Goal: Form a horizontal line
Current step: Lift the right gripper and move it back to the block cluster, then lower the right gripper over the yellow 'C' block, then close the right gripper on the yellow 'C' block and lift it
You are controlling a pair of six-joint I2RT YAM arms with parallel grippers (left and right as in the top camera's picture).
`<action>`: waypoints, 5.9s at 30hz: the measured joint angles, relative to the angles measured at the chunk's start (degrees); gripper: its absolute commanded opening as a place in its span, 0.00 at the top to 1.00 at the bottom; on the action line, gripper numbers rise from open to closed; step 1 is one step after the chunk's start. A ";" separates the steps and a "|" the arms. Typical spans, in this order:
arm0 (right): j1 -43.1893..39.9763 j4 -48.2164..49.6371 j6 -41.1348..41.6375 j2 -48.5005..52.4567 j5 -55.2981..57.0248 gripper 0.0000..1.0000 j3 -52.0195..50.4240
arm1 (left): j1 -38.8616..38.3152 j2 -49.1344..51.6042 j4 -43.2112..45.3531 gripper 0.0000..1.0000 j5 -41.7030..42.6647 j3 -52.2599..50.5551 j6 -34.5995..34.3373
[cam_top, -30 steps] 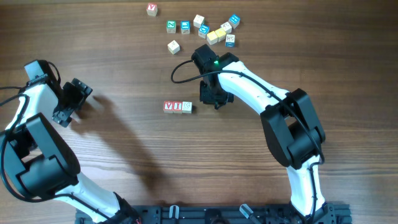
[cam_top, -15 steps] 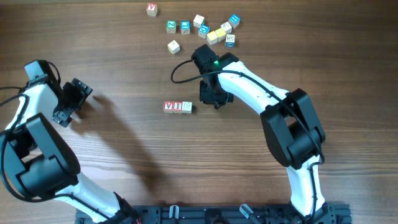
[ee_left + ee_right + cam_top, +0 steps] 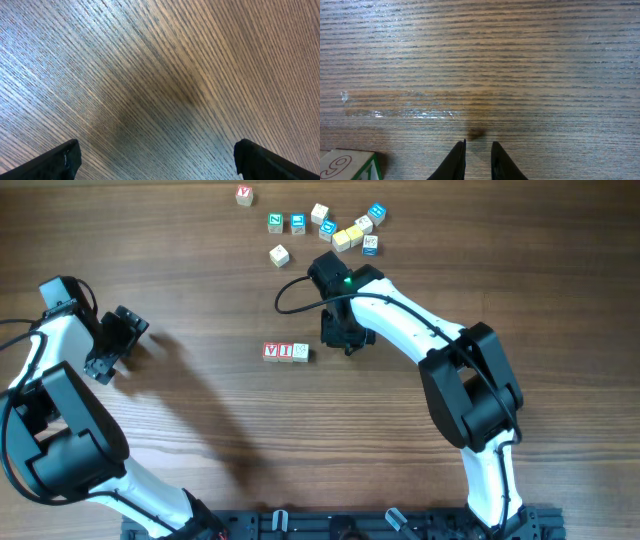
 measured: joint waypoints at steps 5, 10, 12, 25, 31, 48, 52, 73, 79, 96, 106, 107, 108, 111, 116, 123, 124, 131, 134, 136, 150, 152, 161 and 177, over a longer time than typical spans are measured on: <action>0.00 0.00 0.00 0.00 0.00 0.82 0.00 | 0.00 0.00 0.00 0.00 0.00 0.00 0.00; 0.00 0.00 0.00 0.00 0.00 0.81 0.00 | 0.00 0.00 0.00 0.00 0.00 0.00 0.00; 0.00 0.00 0.00 0.00 0.00 0.81 0.00 | 0.00 0.00 0.00 0.00 0.00 0.00 0.00; 0.00 0.04 0.00 0.00 0.00 0.81 0.00 | 0.00 0.00 0.00 0.00 0.00 0.00 0.00; 0.00 0.09 -0.46 0.00 0.00 0.82 0.00 | 0.00 0.00 0.00 0.00 0.00 0.00 0.00; -3.72 4.46 -7.89 -7.56 0.04 0.96 23.61 | 0.00 0.00 0.02 0.00 0.00 0.00 0.00; -3.69 10.21 -10.88 -10.67 2.43 0.95 25.64 | 0.00 0.00 0.02 0.00 0.00 0.00 0.00; -18.58 31.23 -13.73 10.93 -4.44 0.49 25.18 | 0.00 0.00 0.07 0.00 0.00 0.00 0.00; -15.85 35.69 -17.14 14.51 -8.20 0.46 25.18 | 0.00 0.00 0.04 0.00 0.00 0.00 0.00; -12.15 34.64 -18.05 20.57 -12.11 0.40 25.22 | 0.00 0.00 0.15 0.00 0.00 0.00 0.00; -9.92 29.83 -18.53 21.16 -12.72 0.40 25.75 | 0.00 0.00 0.17 0.00 0.00 0.00 0.00; -9.94 29.51 -19.12 21.09 -12.68 0.40 25.75 | 0.00 0.00 0.15 0.00 0.00 0.00 0.00; -9.94 29.03 -20.22 20.98 -12.50 0.40 25.73 | 0.00 0.00 0.15 0.00 0.00 0.00 0.00; -9.94 26.58 -22.86 20.04 -11.13 0.40 25.42 | 0.00 0.00 0.15 0.00 0.00 0.00 0.00; -9.94 23.52 -28.35 17.77 -10.14 0.47 25.22 | 0.00 0.00 0.15 0.00 0.00 0.00 0.00; -9.94 22.67 -31.19 16.98 -9.46 0.50 25.20 | 0.00 0.00 0.15 0.00 0.00 0.00 0.00; -9.94 22.64 -31.56 16.96 -9.44 0.50 25.18 | 0.00 0.00 0.15 0.00 0.00 0.00 0.00; -9.94 22.73 -32.39 16.96 -9.44 0.50 25.18 | 0.00 0.00 0.15 0.00 0.00 0.00 0.00; -9.94 22.93 -32.41 16.96 -9.40 0.54 25.18 | 0.00 0.00 0.15 0.00 0.00 0.00 0.00; -9.94 22.97 -32.44 16.98 -8.68 0.55 25.18 | 0.00 0.00 0.15 0.00 0.00 0.00 0.00; -9.94 23.37 -32.74 17.05 -6.62 0.82 25.18 | 0.00 0.00 0.15 0.00 0.00 0.00 0.00; -9.94 22.99 -32.11 17.05 -6.62 0.83 25.18 | 0.00 0.00 0.15 0.00 0.00 0.00 0.00; -9.94 11.61 -29.70 9.31 -6.64 0.87 24.41 | 0.00 0.00 0.15 0.00 0.00 0.00 0.00; -9.94 -19.89 -17.05 -1.38 -6.69 0.85 19.89 | 0.00 0.00 0.15 0.00 0.00 0.00 0.00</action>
